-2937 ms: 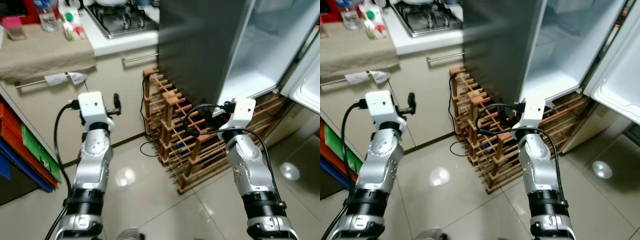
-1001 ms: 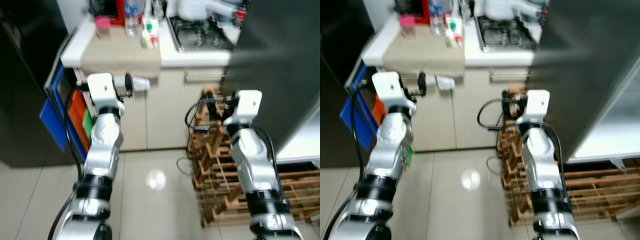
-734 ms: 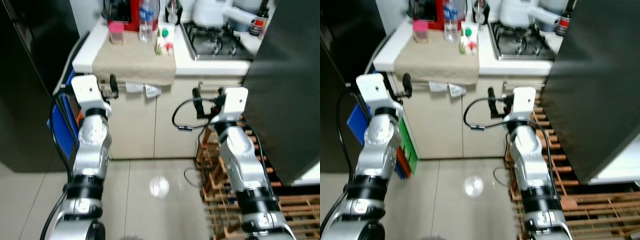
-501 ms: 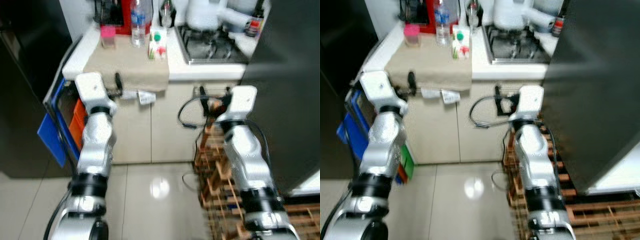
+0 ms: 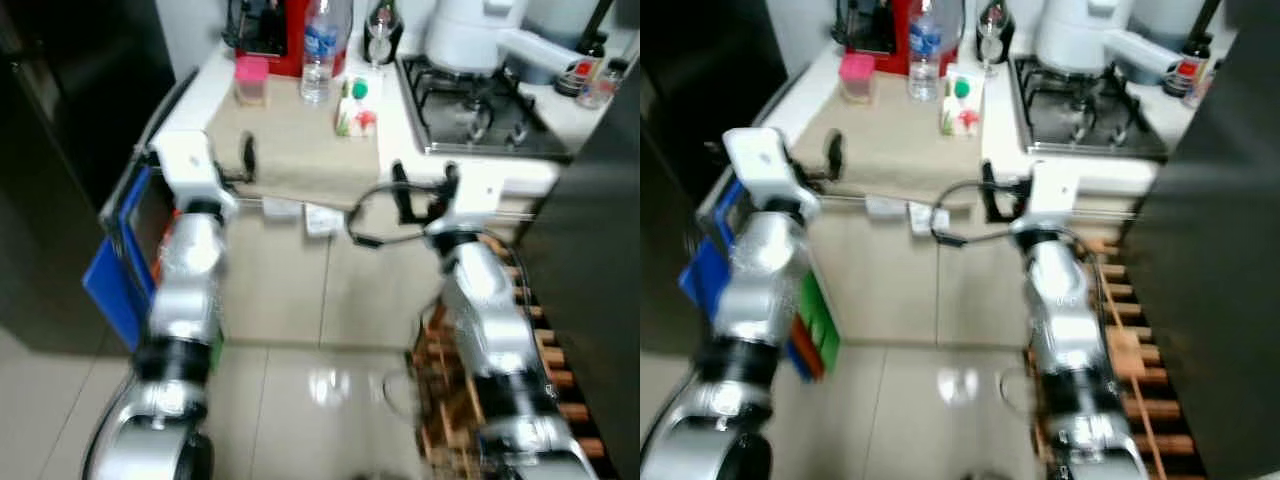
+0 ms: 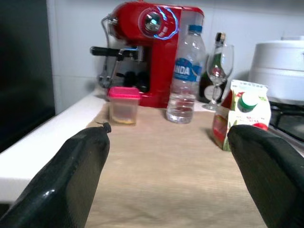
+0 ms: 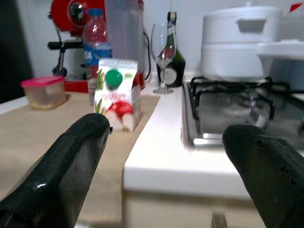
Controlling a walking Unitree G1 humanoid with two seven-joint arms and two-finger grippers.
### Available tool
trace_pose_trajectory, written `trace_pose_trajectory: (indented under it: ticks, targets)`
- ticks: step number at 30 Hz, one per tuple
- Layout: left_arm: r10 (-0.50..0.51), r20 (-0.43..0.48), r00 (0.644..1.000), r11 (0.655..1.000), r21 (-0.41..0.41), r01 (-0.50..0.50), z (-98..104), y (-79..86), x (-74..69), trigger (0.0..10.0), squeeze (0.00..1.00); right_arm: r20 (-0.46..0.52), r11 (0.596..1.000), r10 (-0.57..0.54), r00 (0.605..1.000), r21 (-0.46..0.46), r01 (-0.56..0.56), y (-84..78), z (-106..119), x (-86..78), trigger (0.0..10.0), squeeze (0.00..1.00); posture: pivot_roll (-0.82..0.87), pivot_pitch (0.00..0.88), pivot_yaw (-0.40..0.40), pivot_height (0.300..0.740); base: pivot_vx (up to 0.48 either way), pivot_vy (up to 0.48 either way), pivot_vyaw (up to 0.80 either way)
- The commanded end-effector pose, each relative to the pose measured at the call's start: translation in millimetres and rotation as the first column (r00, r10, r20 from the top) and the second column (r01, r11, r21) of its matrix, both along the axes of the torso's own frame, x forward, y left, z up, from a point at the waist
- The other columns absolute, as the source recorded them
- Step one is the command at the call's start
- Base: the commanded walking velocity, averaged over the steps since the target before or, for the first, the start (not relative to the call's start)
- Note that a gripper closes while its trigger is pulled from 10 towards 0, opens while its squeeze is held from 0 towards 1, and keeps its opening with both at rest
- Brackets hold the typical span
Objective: Restocking fridge
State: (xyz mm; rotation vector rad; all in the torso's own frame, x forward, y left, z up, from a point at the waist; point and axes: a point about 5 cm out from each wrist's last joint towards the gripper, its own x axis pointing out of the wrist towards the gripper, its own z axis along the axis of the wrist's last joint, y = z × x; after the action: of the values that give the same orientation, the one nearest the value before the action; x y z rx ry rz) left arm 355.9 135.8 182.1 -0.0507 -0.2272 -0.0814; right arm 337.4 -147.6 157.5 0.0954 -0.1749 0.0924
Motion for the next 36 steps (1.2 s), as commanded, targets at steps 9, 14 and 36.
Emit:
trace_pose_trajectory:
  ticks: [9,14,36]
  targets:
    - [-0.019,-0.004,1.0,1.0,0.019,0.019,11.0,8.9,6.9,10.0,0.0,0.066,1.0,0.005,0.998,0.018,-0.006,6.6,17.9,0.6,10.0,0.13,-0.08,0.0,0.002,0.74,0.471,0.0,0.0]
    - [-0.021,-0.004,1.0,1.0,0.021,0.021,11.9,10.0,8.2,10.0,0.0,0.093,1.0,0.005,0.996,0.007,-0.006,3.5,25.0,-3.1,10.0,0.13,-0.08,0.0,0.003,0.74,0.472,0.0,0.0]
    - [0.04,0.007,0.999,0.998,0.038,-0.04,23.1,15.3,18.0,10.0,0.0,0.16,0.999,0.04,0.986,-0.012,-0.038,6.1,52.7,-27.0,10.0,0.14,-0.1,0.0,0.004,0.74,0.129,0.176,0.0]
